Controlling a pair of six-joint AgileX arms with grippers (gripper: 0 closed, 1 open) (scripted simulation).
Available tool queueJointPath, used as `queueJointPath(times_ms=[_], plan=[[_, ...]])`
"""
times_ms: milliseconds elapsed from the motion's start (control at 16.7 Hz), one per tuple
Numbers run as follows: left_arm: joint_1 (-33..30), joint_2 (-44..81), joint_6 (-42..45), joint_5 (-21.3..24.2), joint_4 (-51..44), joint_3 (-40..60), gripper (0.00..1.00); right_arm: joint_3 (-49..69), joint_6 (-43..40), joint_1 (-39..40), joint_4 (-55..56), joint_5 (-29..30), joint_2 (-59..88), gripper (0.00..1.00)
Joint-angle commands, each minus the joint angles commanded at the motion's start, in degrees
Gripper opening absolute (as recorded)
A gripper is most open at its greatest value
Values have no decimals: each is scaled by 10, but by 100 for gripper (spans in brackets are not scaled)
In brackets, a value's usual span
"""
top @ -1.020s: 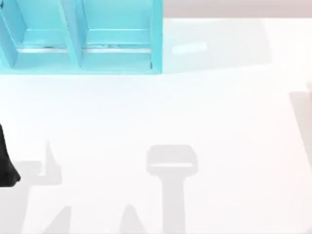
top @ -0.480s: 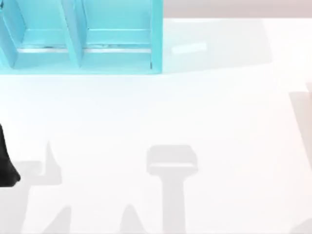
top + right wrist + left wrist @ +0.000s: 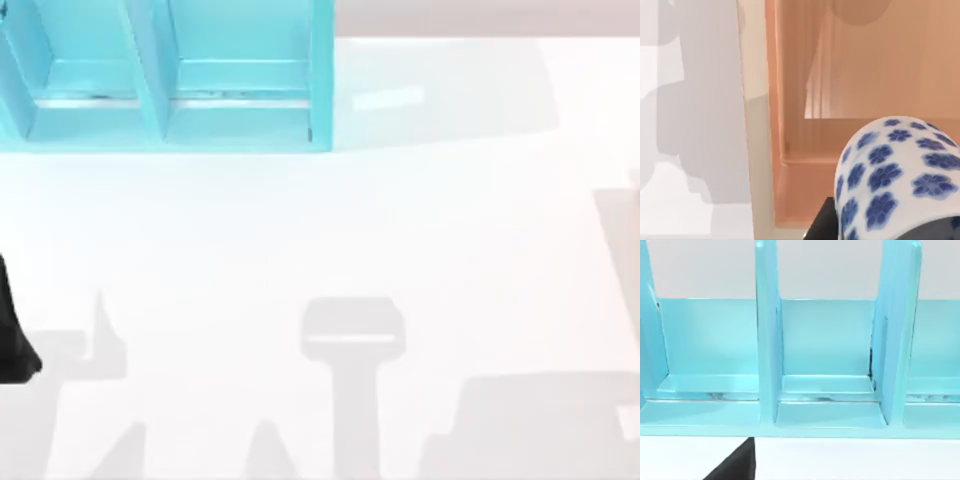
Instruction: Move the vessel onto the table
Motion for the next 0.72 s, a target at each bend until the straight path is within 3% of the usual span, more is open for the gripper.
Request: queueJointPath(times_ms=[420, 720], plan=[[0, 0, 0, 0, 0, 0, 100, 11, 20, 18, -15, -1, -2, 0], [0, 0, 0, 0, 0, 0, 100, 135, 141, 138, -51, -2, 115, 0]])
